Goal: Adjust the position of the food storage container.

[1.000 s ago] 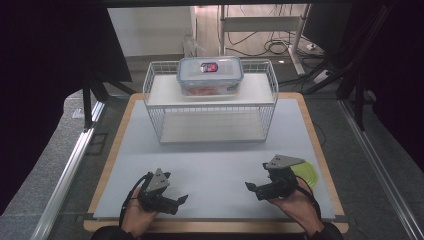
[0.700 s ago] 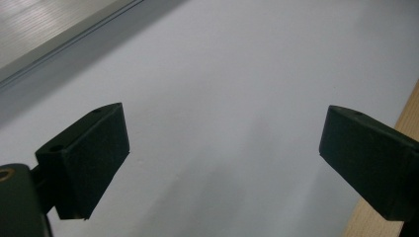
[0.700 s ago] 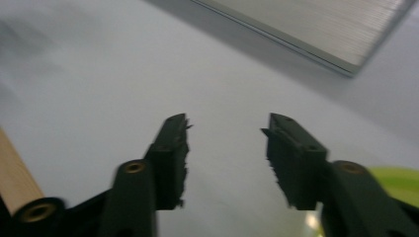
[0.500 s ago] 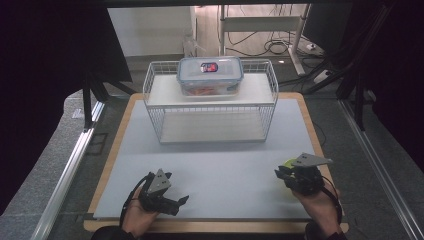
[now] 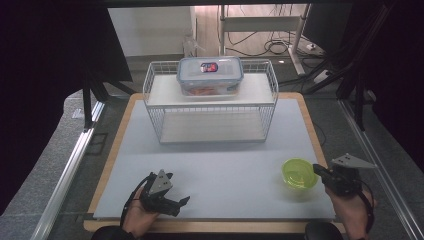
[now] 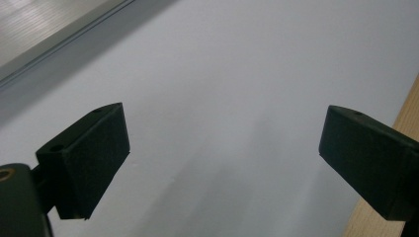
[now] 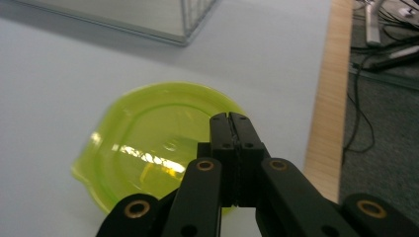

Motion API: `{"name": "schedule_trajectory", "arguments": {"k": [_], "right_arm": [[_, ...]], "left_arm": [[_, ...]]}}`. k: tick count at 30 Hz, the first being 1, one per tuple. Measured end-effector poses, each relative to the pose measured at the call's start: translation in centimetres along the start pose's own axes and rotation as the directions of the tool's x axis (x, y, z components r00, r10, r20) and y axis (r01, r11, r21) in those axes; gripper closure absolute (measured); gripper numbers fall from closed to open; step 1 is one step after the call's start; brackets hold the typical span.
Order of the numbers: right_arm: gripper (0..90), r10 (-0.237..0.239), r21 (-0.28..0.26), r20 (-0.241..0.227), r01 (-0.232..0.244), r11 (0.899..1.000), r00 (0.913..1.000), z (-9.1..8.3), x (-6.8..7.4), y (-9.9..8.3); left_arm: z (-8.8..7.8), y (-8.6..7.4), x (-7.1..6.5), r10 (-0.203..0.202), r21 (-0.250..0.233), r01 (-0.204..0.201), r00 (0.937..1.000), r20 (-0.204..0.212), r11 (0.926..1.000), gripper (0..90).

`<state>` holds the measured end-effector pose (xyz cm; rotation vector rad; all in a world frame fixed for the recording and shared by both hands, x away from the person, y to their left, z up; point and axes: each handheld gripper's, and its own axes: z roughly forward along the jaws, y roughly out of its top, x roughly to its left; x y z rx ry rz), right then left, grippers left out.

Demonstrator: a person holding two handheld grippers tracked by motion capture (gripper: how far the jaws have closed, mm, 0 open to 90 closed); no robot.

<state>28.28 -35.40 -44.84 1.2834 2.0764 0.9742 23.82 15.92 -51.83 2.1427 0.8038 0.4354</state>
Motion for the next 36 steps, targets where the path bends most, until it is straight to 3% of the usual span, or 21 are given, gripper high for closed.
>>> {"name": "schedule_trajectory", "arguments": {"k": [3,12,17,22,31,36], "right_arm": [[90.0,0.022,0.005,-0.006,-0.022,1.000,0.9997,0.2,-0.5,-0.4],[90.0,0.019,0.034,-0.005,-0.019,0.999,0.9998,1.2,-0.7,-0.8],[90.0,0.030,0.032,0.037,-0.031,0.999,0.9989,0.9,-1.1,-0.9],[90.0,0.013,0.069,0.069,-0.017,0.997,0.9976,1.6,-1.4,-1.3],[90.0,0.027,0.099,0.047,-0.031,0.995,0.9986,2.2,-1.4,-1.5],[90.0,0.027,0.112,0.010,-0.027,0.993,0.9996,2.6,-0.7,-1.5]], "left_arm": [[0.2,0.0,-0.1,0.010,0.009,-0.010,0.9999,0.003,0.9999,5.1],[0.2,0.0,-0.2,0.018,0.011,-0.018,0.9998,0.004,0.9998,5.0],[0.3,0.0,-0.3,0.020,0.018,-0.020,0.9998,0.006,0.9996,5.0],[0.3,0.0,-0.3,0.022,0.019,-0.022,0.9997,0.006,0.9996,5.0],[0.5,0.0,-0.4,0.028,0.026,-0.028,0.9996,0.010,0.9993,5.0],[0.5,0.0,-0.3,0.026,0.030,-0.026,0.9996,0.009,0.9992,5.0]]}}
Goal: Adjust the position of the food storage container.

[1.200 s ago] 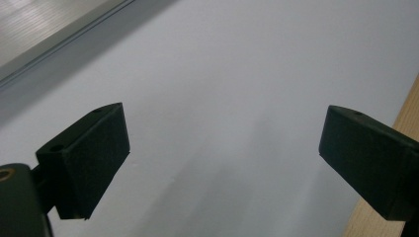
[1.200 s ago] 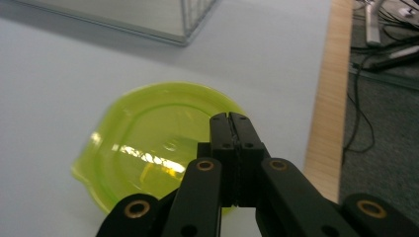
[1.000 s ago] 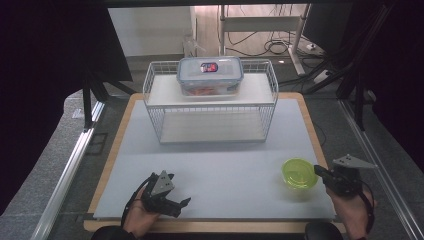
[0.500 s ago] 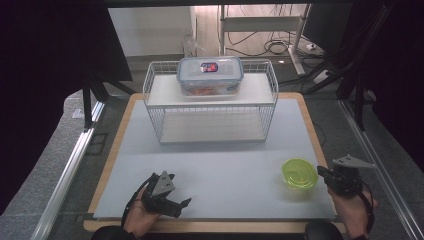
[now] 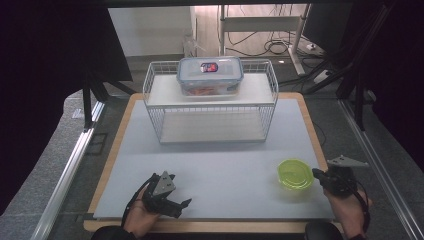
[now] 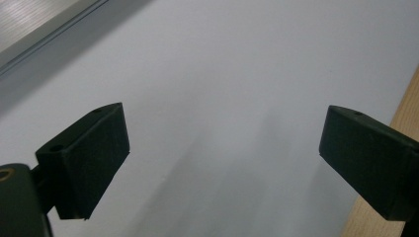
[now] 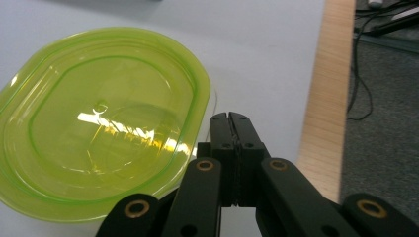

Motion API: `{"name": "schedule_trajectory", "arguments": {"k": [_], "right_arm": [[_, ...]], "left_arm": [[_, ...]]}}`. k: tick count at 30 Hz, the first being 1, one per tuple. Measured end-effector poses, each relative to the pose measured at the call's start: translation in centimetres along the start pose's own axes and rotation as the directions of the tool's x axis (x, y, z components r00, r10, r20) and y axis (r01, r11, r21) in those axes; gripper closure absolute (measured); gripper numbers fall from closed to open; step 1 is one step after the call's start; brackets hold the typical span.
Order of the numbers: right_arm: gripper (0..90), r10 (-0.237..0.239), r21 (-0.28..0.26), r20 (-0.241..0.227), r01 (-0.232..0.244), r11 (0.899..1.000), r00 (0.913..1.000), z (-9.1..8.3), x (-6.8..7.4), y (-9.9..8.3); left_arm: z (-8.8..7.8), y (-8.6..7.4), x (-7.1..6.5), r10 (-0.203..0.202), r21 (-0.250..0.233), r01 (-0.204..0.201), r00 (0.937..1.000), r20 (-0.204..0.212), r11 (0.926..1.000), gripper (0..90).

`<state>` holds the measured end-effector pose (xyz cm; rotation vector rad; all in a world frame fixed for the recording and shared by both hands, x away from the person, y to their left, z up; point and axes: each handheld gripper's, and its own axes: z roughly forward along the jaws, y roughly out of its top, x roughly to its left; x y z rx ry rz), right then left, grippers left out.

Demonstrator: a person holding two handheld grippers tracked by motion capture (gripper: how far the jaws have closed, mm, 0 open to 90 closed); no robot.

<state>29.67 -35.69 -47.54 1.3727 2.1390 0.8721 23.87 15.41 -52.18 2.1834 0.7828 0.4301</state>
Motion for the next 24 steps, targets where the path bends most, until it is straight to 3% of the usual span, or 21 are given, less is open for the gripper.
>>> {"name": "schedule_trajectory", "arguments": {"k": [12,15,21,24], "right_arm": [[90.0,-0.019,0.002,-0.079,0.019,1.000,0.9967,0.7,2.1,0.5],[88.6,-0.026,0.007,-0.082,0.027,1.000,0.9963,0.6,2.1,0.5],[89.9,0.015,0.042,-0.062,-0.012,0.999,0.9980,0.5,1.0,-0.1],[89.9,-0.008,0.082,-0.100,0.016,0.996,0.9950,1.0,1.4,-0.4]], "left_arm": [[0.1,0.0,0.0,0.004,0.008,-0.004,1.0000,0.004,1.0000,5.0],[0.1,0.0,-0.1,0.006,0.010,-0.007,1.0000,0.003,0.9999,5.0],[0.1,0.0,0.0,0.006,0.010,-0.006,1.0000,0.004,0.9999,5.0],[0.2,-0.1,-0.1,0.007,0.014,-0.007,1.0000,0.004,0.9999,5.0]]}}
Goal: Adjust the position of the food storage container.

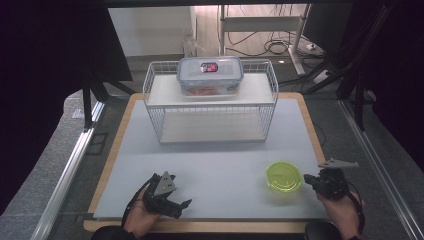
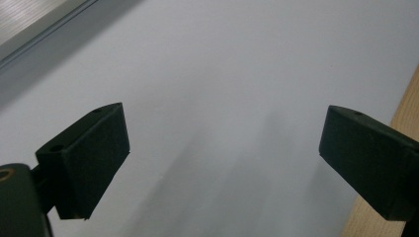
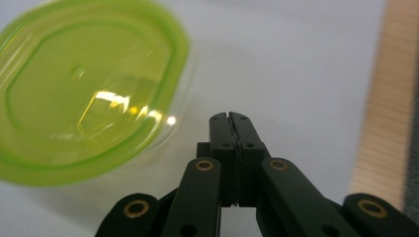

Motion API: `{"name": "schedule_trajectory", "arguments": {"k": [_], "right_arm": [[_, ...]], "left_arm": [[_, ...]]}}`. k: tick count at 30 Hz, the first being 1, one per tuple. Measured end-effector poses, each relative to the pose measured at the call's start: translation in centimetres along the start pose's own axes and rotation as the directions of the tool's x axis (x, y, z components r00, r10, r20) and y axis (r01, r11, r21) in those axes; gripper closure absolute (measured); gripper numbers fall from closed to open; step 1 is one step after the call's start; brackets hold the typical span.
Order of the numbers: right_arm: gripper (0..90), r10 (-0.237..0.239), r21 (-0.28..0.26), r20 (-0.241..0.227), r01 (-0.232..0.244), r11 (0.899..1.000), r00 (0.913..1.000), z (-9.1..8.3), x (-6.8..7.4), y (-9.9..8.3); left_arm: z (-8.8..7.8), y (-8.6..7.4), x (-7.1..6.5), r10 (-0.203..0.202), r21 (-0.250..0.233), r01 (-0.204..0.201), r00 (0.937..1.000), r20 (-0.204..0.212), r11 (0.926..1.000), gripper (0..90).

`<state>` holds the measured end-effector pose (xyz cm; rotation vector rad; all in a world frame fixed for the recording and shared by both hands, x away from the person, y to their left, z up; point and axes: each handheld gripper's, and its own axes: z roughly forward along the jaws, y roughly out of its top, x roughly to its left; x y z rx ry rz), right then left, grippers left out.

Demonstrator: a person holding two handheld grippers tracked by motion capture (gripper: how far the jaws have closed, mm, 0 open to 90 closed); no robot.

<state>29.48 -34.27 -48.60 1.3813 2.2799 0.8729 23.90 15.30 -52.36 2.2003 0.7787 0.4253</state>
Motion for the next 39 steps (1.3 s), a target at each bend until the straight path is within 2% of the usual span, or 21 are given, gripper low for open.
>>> {"name": "schedule_trajectory", "arguments": {"k": [2,6,14,25,28,29,30,32,33,34,38,39], "right_arm": [[90.0,-0.031,0.035,-0.033,0.032,0.999,0.9990,0.4,0.9,-0.1],[90.0,-0.046,0.061,-0.058,0.049,0.997,0.9973,0.9,1.6,-0.2],[90.0,-0.059,0.080,-0.112,0.068,0.995,0.9920,1.7,2.6,0.0],[89.4,-0.085,0.092,-0.161,0.101,0.991,0.9833,3.1,4.2,0.9],[89.5,-0.088,0.093,-0.186,0.107,0.990,0.9786,3.7,4.7,1.3],[89.4,-0.097,0.091,-0.202,0.117,0.989,0.9746,4.0,5.1,1.7],[89.4,-0.097,0.091,-0.202,0.117,0.989,0.9746,4.0,5.1,1.7],[89.5,-0.097,0.088,-0.238,0.121,0.989,0.9665,4.6,5.8,2.2],[89.5,-0.097,0.088,-0.238,0.121,0.989,0.9665,4.6,5.8,2.2],[89.5,-0.104,0.086,-0.255,0.130,0.988,0.9615,4.9,6.3,2.5],[89.4,-0.114,0.085,-0.270,0.142,0.986,0.9560,5.4,7.0,3.0],[89.3,-0.117,0.078,-0.283,0.144,0.986,0.9520,5.7,7.4,3.3]], "left_arm": [[0.0,0.0,0.0,0.001,0.001,-0.001,1.0000,0.001,1.0000,5.0],[0.0,0.0,0.0,0.003,0.004,-0.003,1.0000,0.002,1.0000,5.0],[0.2,0.0,-0.1,0.007,0.011,-0.007,1.0000,0.003,0.9999,5.1],[0.3,0.0,-0.2,0.012,0.019,-0.012,0.9999,0.006,0.9998,5.1],[0.3,0.0,-0.2,0.013,0.021,-0.013,0.9999,0.005,0.9997,5.1],[0.3,0.0,-0.2,0.013,0.021,-0.013,0.9999,0.005,0.9997,5.1],[0.3,0.0,-0.2,0.012,0.021,-0.013,0.9999,0.006,0.9997,5.1],[0.4,0.0,-0.2,0.012,0.024,-0.012,0.9999,0.005,0.9997,5.1],[0.4,0.0,-0.2,0.012,0.024,-0.012,0.9999,0.006,0.9996,5.1],[0.4,0.0,-0.2,0.013,0.026,-0.013,0.9999,0.006,0.9996,5.0],[0.4,0.0,-0.2,0.014,0.029,-0.014,0.9999,0.008,0.9995,5.0],[0.4,0.0,-0.2,0.014,0.028,-0.014,0.9999,0.008,0.9995,5.1]]}}
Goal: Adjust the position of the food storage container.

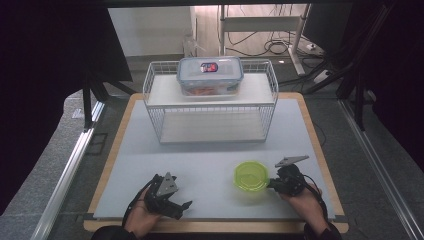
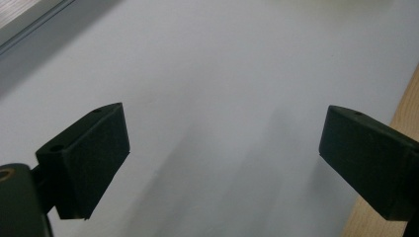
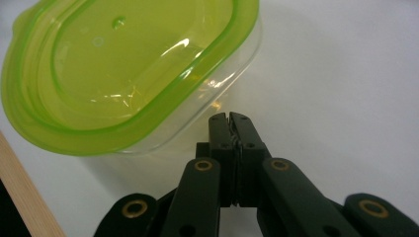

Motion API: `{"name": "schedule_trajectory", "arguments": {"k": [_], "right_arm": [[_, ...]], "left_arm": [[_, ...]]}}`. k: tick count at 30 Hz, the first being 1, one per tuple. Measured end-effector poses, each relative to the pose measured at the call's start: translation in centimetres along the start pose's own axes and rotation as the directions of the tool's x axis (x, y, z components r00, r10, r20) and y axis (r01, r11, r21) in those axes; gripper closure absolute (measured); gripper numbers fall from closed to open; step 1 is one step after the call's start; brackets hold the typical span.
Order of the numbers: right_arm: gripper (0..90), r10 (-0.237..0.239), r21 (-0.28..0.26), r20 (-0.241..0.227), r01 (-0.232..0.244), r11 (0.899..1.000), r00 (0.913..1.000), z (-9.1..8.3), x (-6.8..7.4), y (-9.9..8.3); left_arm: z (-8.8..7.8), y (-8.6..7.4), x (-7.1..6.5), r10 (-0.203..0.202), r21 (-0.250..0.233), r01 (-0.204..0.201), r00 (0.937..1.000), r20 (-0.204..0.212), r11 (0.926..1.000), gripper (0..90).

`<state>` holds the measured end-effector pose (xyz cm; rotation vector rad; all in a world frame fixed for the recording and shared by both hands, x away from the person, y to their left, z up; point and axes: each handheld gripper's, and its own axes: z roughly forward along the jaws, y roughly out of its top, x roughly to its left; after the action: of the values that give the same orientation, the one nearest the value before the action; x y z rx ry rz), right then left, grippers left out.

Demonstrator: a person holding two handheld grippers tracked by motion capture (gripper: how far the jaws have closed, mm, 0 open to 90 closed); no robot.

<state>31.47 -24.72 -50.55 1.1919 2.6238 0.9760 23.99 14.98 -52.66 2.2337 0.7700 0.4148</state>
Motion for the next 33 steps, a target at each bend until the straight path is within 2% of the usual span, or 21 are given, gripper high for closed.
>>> {"name": "schedule_trajectory", "arguments": {"k": [16,27,33], "right_arm": [[89.4,-0.048,-0.012,-0.055,0.048,0.999,0.9973,3.4,2.4,3.3],[89.4,-0.100,-0.007,-0.071,0.100,0.995,0.9924,5.8,4.1,5.4],[89.0,-0.121,0.007,-0.069,0.122,0.993,0.9903,6.3,4.5,5.7]], "left_arm": [[0.1,0.0,0.0,0.002,0.005,-0.002,1.0000,0.003,1.0000,5.1],[0.1,0.0,0.0,0.004,0.006,-0.004,1.0000,0.005,1.0000,5.1],[0.0,-0.1,0.0,0.004,0.006,-0.004,1.0000,0.005,1.0000,5.0]]}}
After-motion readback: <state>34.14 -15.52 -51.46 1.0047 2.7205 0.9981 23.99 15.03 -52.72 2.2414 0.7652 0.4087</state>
